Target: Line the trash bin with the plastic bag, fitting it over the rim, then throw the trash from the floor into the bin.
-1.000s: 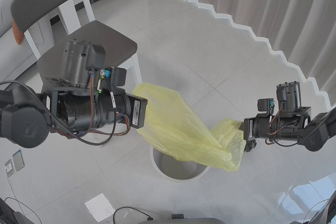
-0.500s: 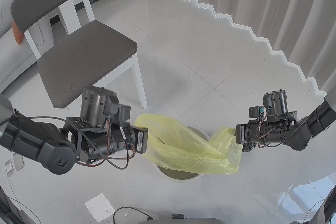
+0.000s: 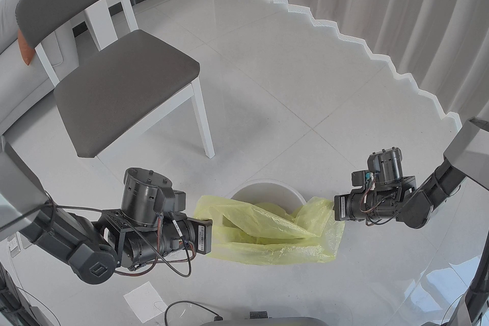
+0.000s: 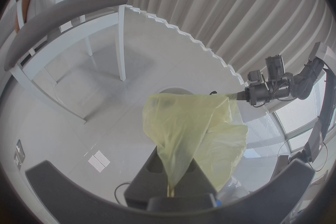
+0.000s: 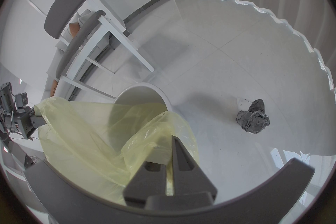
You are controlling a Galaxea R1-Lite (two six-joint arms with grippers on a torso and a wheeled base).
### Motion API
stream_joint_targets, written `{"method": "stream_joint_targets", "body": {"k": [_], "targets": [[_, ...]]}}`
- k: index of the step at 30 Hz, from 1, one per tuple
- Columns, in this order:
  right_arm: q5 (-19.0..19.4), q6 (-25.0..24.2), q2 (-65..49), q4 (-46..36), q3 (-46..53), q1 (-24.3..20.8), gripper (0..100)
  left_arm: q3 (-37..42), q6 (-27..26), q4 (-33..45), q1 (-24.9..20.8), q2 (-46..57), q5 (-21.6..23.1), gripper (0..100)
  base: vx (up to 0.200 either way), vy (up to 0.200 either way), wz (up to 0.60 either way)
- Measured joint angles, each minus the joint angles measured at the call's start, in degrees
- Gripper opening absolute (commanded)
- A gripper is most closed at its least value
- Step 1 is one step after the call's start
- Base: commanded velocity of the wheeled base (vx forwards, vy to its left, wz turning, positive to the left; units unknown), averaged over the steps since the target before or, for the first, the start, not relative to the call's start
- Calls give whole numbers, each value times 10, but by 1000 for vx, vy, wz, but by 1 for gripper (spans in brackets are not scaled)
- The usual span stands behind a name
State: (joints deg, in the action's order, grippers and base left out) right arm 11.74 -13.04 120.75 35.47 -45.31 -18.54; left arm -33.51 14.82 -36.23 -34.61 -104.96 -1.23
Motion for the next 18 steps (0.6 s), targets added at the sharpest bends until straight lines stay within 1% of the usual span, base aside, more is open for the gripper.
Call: {"method": "stream_joint_targets", "body": {"k": [3,5,12,18], "targets": [[0,0,11,22,11,-3,0,21,7,-43,-5,-14,-1,0,0,0,0],[0,0,16,31,22,-7,0,34,11,-58,-10,-24,-1,0,0,0,0],[0,1,21,37,59,-24,0,68,24,-65,-25,-37,-2,0,0,0,0],[-4,0,27,55,64,-30,0,79,27,-73,-26,-44,-4,0,0,0,0]]}}
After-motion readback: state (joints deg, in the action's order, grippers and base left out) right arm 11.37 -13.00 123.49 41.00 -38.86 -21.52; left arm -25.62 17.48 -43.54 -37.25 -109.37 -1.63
